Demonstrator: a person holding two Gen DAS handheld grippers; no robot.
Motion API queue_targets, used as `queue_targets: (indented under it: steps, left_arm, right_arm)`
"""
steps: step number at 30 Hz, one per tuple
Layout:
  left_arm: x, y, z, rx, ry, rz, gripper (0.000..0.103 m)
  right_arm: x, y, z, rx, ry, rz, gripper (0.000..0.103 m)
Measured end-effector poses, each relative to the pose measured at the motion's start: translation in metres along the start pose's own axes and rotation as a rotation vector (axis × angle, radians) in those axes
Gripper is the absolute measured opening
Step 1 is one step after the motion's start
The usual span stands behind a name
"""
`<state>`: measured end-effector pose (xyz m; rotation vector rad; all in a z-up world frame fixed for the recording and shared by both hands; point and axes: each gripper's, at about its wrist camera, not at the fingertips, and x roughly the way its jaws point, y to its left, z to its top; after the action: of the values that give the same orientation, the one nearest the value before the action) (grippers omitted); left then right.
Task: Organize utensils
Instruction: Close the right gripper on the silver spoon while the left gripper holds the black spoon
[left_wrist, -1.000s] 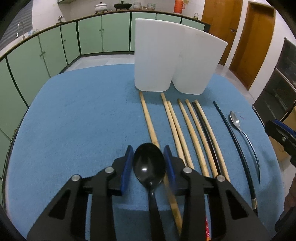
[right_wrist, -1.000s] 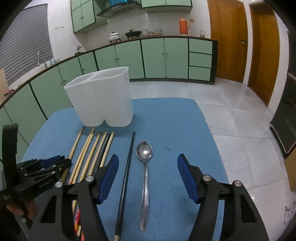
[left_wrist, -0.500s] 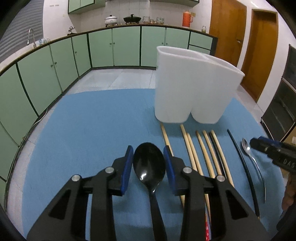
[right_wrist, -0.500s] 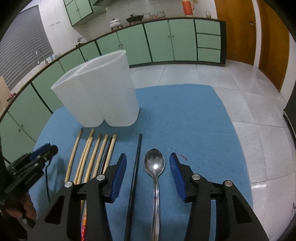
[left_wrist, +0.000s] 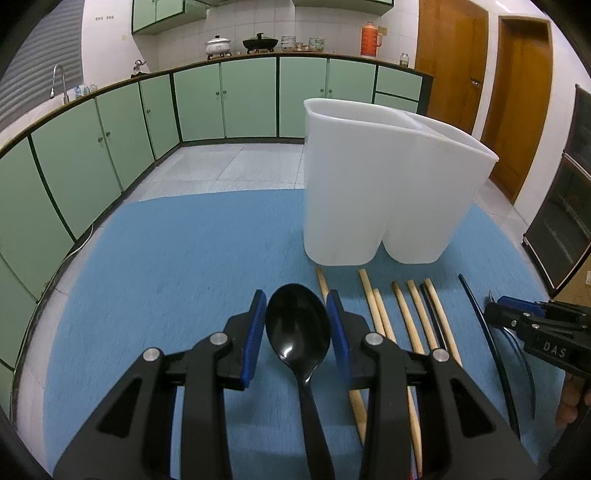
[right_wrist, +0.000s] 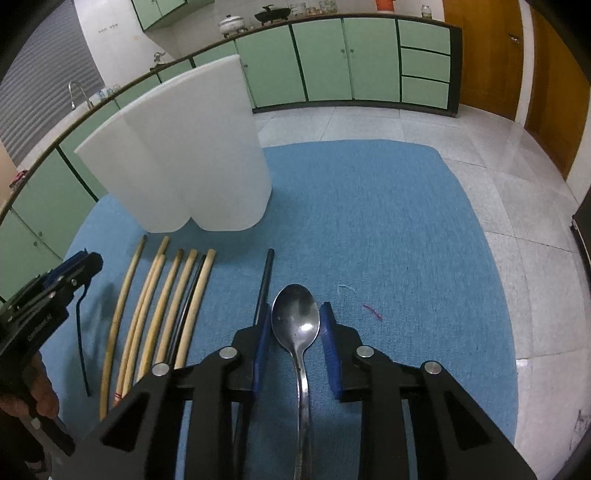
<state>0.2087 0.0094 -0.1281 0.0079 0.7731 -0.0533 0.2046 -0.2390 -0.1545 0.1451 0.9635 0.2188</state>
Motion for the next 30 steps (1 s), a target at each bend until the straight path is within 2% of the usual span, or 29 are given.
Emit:
queue_targets:
  steps: [1,2,4,8,11,12,14,16,17,22,27,29,30]
  left_arm:
    - [0.001,0.0,0.001,-0.002,-0.003,0.001,0.032]
    - [0.001,0.0,0.0,-0.002,-0.004,0.001,0.032]
    - [0.0,0.001,0.0,-0.008,-0.011,0.002,0.032]
    - [-0.006,0.002,-0.005,-0.014,-0.037,0.004,0.032]
    - [-0.005,0.003,-0.006,-0.016,-0.034,0.006,0.032]
    - [-0.005,0.003,-0.006,-0.018,-0.031,0.004,0.032]
    - [-0.004,0.003,-0.006,-0.016,-0.029,0.002,0.032]
    - [-0.003,0.003,-0.006,-0.014,-0.026,-0.002,0.032]
    - [-0.003,0.002,-0.005,-0.013,-0.025,-0.003,0.032]
    - [0.0,0.003,-0.005,-0.012,-0.02,-0.009,0.032]
    - [0.003,0.003,-0.005,-0.008,-0.015,-0.011,0.032]
    - [0.004,0.002,-0.005,-0.007,-0.012,-0.011,0.032]
    - [0.004,0.002,-0.006,-0.007,-0.011,-0.011,0.032]
  right_arm:
    - [-0.001,0.001,-0.001,-0.008,-0.003,-0.001,0.023]
    - [-0.003,0.001,-0.002,-0.008,-0.009,0.005,0.007]
    - [-0.01,0.0,-0.004,0.009,-0.036,0.021,0.003]
    - [-0.014,-0.003,-0.006,0.004,-0.039,0.036,0.002]
    - [-0.015,-0.002,-0.007,-0.002,-0.034,0.038,0.005]
    - [-0.015,-0.001,-0.007,-0.007,-0.037,0.029,0.009]
    - [-0.017,0.0,-0.005,-0.02,-0.039,0.018,0.017]
    - [-0.017,0.0,-0.005,-0.024,-0.039,0.001,0.036]
    - [-0.016,0.001,-0.005,-0.027,-0.037,-0.004,0.038]
    - [-0.008,-0.005,-0.004,-0.021,-0.005,0.035,0.038]
    - [-0.002,-0.006,-0.002,-0.025,0.002,0.032,0.038]
    - [-0.001,-0.006,0.0,-0.032,0.001,0.027,0.035]
    - [0.001,-0.005,0.0,-0.042,0.006,0.013,0.029]
